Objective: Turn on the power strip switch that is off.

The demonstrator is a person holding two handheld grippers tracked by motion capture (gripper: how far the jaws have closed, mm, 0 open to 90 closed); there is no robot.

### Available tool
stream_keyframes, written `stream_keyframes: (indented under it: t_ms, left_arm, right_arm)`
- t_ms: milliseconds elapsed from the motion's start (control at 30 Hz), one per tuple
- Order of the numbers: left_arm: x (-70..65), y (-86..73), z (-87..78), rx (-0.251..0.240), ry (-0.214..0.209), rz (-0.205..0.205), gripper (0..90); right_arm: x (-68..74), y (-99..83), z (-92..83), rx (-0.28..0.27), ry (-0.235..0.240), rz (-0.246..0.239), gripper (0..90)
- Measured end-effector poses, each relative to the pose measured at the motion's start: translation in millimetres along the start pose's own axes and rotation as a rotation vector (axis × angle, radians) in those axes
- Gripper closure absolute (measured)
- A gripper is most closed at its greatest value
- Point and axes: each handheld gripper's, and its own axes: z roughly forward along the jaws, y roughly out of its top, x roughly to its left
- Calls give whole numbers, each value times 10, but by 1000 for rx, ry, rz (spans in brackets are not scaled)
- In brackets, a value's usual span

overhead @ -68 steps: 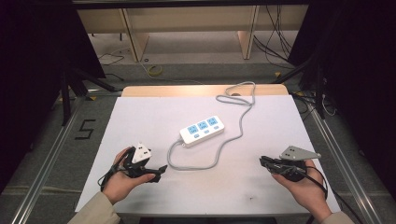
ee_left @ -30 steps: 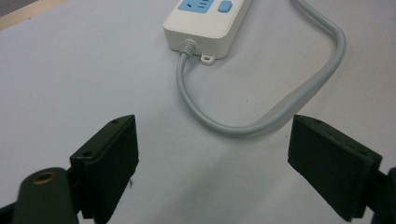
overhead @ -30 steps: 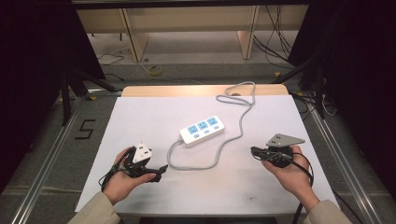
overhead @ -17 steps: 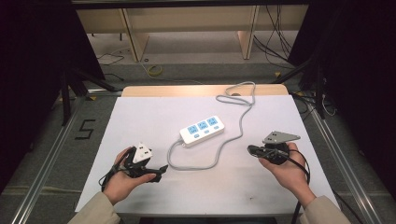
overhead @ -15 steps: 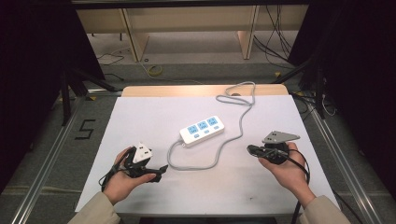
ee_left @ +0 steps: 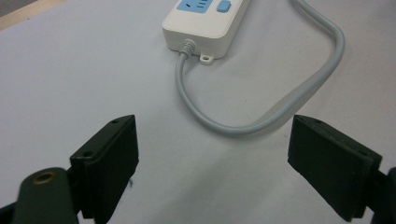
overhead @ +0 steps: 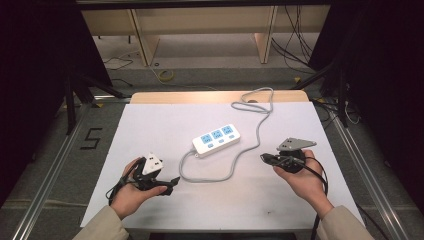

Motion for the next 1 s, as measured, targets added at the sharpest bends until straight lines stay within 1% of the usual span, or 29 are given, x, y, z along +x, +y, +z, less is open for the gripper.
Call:
stream_keyframes:
  t_ms: [1000]
  left_arm:
    - [-3,5,0,-2,-1,5,159]
  right_arm:
    - [28,213,177,5,0,-10,900]
